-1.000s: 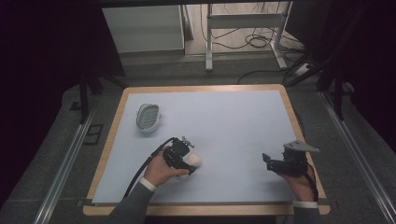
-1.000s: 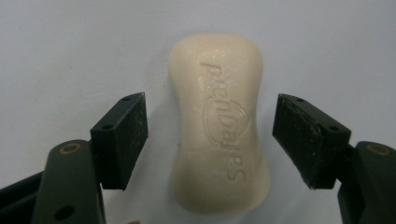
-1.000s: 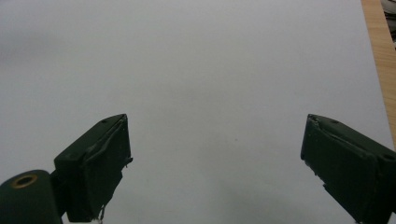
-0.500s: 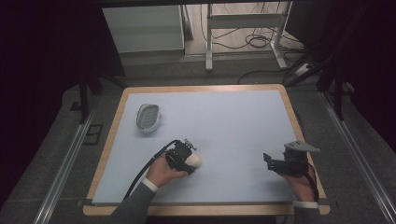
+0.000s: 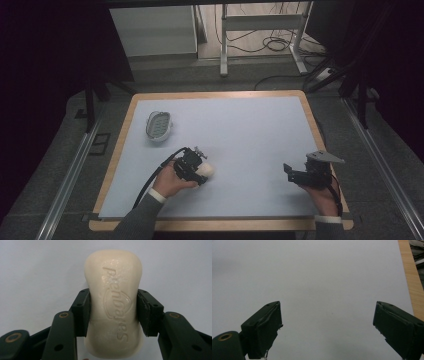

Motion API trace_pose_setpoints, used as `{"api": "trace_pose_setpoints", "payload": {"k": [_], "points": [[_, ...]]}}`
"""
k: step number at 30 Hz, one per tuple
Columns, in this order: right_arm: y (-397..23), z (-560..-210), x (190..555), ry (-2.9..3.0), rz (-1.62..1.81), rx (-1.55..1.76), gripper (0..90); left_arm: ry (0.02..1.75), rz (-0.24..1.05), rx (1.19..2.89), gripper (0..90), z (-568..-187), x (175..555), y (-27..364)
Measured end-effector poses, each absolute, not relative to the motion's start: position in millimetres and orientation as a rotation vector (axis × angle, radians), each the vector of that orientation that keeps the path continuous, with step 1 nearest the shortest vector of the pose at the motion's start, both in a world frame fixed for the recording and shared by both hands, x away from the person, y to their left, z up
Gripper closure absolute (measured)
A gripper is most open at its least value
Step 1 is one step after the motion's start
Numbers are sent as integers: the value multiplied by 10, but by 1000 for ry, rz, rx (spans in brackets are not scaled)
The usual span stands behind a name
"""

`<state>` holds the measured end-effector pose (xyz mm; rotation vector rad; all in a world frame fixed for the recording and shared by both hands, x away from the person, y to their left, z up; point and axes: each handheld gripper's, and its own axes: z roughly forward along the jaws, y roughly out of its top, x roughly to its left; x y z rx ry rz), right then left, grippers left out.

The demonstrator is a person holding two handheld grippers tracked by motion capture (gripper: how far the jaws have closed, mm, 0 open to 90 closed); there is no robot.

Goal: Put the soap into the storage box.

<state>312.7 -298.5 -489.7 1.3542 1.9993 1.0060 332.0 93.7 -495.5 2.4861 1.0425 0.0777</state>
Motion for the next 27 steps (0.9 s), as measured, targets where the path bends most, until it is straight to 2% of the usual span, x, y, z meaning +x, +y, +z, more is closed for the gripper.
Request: {"api": "trace_pose_setpoints", "payload": {"k": [27], "points": [[-3004, -4917, 3134, 1999, 994, 1366, 81, 1059, 95, 2405, 497, -4624, 3523, 1268]]}}
